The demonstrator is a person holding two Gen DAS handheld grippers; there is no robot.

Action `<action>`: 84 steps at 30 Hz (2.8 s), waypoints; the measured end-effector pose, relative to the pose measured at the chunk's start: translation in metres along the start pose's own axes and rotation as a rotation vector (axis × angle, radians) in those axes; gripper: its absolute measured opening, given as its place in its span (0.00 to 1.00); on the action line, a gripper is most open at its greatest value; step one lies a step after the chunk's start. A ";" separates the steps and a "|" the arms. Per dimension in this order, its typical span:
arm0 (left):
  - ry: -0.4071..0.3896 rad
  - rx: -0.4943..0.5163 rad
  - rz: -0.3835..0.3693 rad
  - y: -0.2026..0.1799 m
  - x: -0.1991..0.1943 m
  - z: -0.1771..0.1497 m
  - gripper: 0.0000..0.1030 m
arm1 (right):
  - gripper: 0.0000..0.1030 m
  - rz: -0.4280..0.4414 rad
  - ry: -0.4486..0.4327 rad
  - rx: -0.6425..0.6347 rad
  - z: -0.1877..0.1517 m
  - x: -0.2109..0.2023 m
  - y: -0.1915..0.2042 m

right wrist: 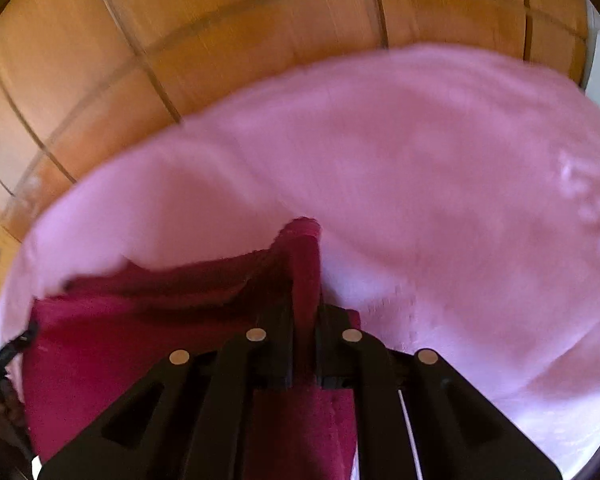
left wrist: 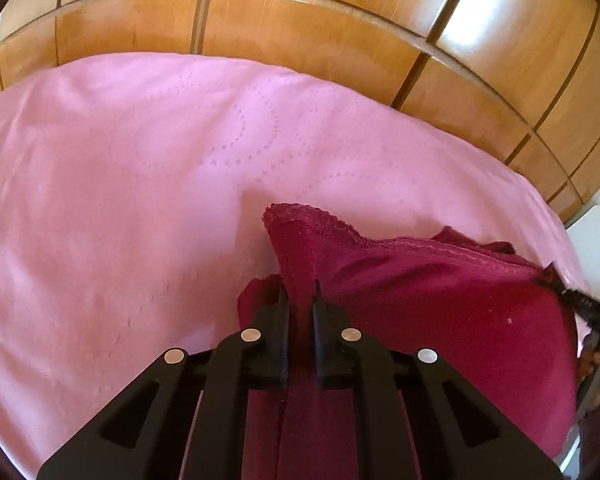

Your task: Fold small clothes

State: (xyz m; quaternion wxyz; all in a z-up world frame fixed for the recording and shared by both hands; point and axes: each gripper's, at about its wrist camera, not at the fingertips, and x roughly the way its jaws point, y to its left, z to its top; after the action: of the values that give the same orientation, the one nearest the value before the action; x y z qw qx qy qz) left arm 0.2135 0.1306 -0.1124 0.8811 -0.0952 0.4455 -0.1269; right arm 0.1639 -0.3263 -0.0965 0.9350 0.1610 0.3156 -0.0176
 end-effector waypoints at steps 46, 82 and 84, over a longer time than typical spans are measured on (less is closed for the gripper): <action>-0.129 0.175 0.160 -0.004 -0.138 -0.104 0.35 | 0.81 0.169 -0.049 -0.436 -0.123 -0.048 0.118; -0.026 0.196 0.142 -0.045 -0.042 -0.064 0.36 | 0.85 0.196 -0.048 -0.436 -0.126 -0.051 0.113; -0.039 0.180 0.124 -0.040 -0.037 -0.065 0.36 | 0.85 0.201 -0.043 -0.436 -0.125 -0.050 0.112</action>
State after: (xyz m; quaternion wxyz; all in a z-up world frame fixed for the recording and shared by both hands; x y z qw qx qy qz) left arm 0.1339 0.1004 -0.1110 0.9007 0.0097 0.4202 -0.1100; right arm 0.0658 -0.1845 -0.1272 0.9512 -0.0148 0.2742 0.1406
